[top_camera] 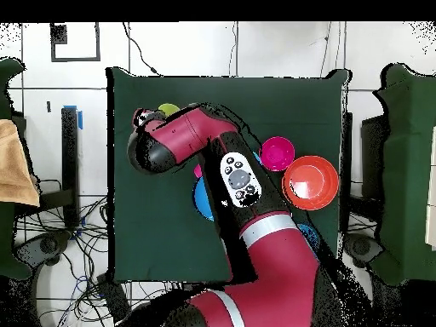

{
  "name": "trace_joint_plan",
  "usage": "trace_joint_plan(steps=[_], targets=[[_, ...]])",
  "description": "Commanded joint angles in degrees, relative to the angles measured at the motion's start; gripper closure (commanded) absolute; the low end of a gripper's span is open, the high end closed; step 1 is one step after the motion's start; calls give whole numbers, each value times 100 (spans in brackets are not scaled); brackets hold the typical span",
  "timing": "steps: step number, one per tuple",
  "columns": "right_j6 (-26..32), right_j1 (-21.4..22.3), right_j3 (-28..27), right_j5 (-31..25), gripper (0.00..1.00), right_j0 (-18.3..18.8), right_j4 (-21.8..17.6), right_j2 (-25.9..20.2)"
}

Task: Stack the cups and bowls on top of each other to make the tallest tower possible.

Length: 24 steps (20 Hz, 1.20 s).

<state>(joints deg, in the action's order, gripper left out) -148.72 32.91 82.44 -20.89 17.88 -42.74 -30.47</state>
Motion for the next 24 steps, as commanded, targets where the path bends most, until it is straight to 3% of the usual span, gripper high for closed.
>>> trace_joint_plan(steps=[1,24], targets=[[836,145,534,-473,100,25,-281,337],[683,597,787,-513,100,-28,-200,472]])
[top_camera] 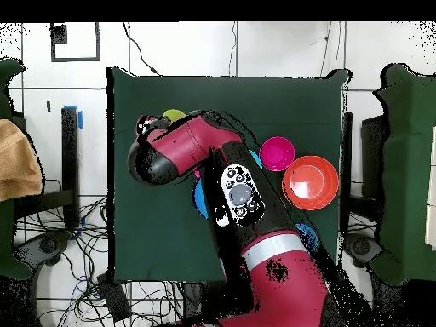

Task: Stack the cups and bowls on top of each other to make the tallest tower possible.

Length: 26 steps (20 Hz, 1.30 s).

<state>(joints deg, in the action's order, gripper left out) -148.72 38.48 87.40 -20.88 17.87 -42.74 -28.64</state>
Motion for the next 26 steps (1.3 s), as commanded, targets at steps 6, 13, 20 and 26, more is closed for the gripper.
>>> trace_joint_plan(steps=[6,13,20,26], targets=[[726,243,360,-613,100,-5,-143,290],[727,379,438,-732,100,-17,-89,306],[591,530,642,-636,100,-124,-165,468],[579,580,636,-660,100,-200,-200,571]])
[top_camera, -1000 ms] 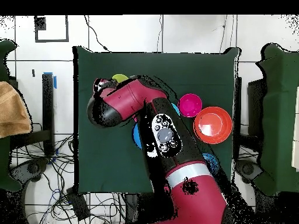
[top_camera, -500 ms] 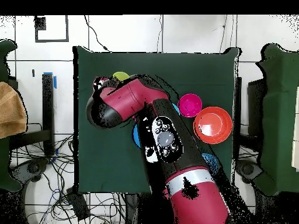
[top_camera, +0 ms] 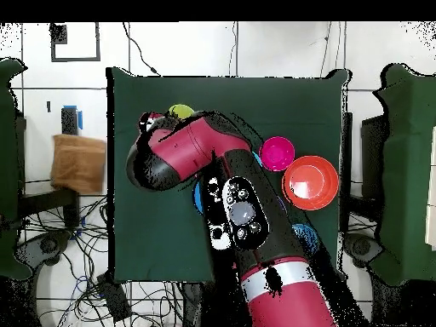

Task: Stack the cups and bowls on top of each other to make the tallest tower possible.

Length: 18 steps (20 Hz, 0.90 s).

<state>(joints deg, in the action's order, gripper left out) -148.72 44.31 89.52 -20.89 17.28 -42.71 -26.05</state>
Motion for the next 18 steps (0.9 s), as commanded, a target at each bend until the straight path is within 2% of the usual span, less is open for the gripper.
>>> trace_joint_plan(steps=[1,11,15,18], targets=[[581,-7,424,-643,100,-145,-205,326],[610,-71,375,-512,100,-160,-233,423],[740,55,447,-523,100,-43,-199,388],[721,209,455,-570,100,-126,-255,487]])
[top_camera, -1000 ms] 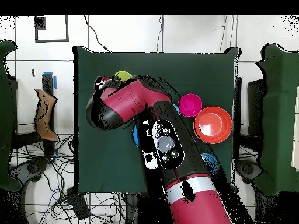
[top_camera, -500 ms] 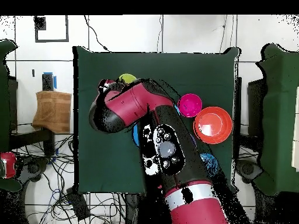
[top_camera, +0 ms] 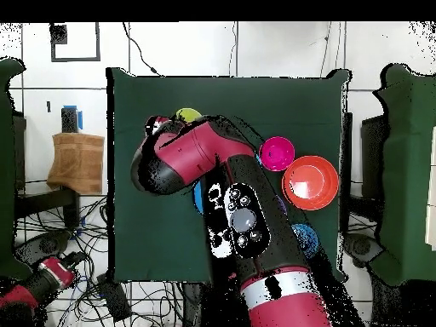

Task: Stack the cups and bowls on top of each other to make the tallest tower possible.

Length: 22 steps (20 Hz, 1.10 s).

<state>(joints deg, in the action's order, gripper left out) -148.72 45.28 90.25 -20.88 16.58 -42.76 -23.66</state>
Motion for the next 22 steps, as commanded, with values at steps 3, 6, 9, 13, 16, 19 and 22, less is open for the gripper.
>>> trace_joint_plan(steps=[3,6,9,13,16,19,22], targets=[[854,335,409,-760,100,-23,-95,181],[1158,588,357,-1118,100,90,176,-9],[1139,880,623,-1214,100,69,281,16],[1150,1006,780,-1266,100,72,298,11],[1078,1101,872,-1294,100,27,293,13],[1060,1203,963,-1308,100,11,281,5],[1053,1155,949,-1271,100,-17,149,36]])
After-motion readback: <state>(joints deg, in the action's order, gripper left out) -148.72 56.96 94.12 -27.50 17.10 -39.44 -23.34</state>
